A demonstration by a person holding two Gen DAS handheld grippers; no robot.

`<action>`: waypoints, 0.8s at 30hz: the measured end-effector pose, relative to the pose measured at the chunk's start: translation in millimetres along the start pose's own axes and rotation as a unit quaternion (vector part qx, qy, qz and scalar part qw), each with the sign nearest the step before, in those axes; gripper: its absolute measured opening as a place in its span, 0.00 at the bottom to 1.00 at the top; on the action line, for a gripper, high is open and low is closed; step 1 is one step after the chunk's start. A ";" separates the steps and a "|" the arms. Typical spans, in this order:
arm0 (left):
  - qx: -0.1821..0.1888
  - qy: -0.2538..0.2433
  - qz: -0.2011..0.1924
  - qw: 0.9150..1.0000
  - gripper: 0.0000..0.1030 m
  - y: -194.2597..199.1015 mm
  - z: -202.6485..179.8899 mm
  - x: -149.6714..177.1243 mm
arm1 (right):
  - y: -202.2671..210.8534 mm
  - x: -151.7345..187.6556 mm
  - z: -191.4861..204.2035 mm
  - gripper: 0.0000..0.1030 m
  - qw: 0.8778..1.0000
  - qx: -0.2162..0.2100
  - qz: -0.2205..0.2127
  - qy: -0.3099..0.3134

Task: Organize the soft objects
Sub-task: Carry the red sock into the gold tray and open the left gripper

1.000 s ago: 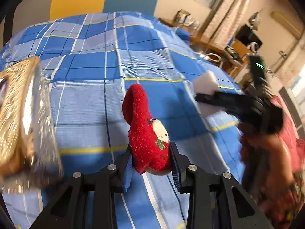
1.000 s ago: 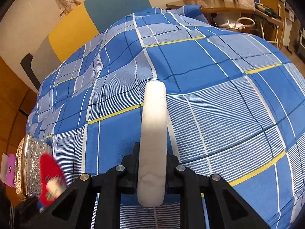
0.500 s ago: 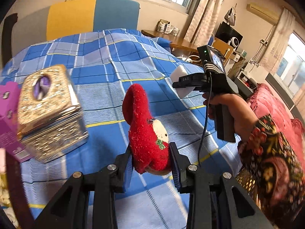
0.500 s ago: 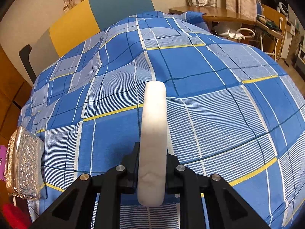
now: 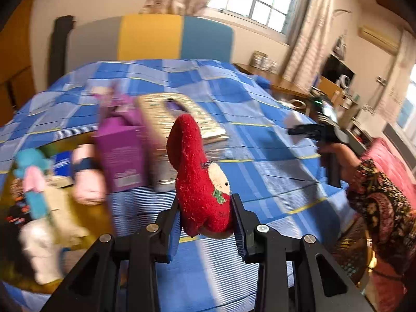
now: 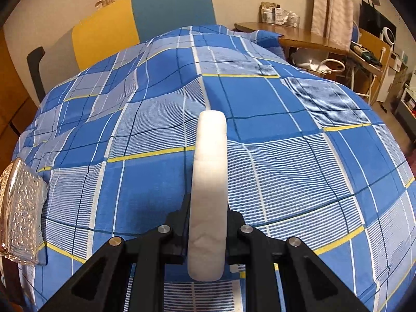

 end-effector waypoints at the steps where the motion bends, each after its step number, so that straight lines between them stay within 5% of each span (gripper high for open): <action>1: -0.008 0.008 0.000 1.000 0.34 4.3 12.1 0.8 | 2.1 -0.6 -1.3 0.17 1.000 0.002 -0.004 -0.005; 8: -0.038 0.075 0.017 0.996 0.34 11.0 89.7 12.2 | 30.2 -2.6 0.7 0.17 0.999 -0.013 -0.029 -0.034; 17: -0.040 0.109 0.065 0.991 0.37 -13.9 132.7 32.3 | 106.1 14.5 41.6 0.17 0.993 -0.070 -0.093 -0.026; 24: -0.031 0.121 0.049 0.991 0.76 5.0 129.6 47.6 | 162.5 36.4 82.7 0.17 0.987 -0.097 -0.130 0.011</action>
Point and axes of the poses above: each gripper's, at about its wrist camera, not at the fingertips, and y roughly against the way its jaws point, z to its left, x to its underside, the point moved 1 cm from there along -y, roughly the way its jaws point, and after that the axes turned 7 degrees about x, right-handed, at the moved point
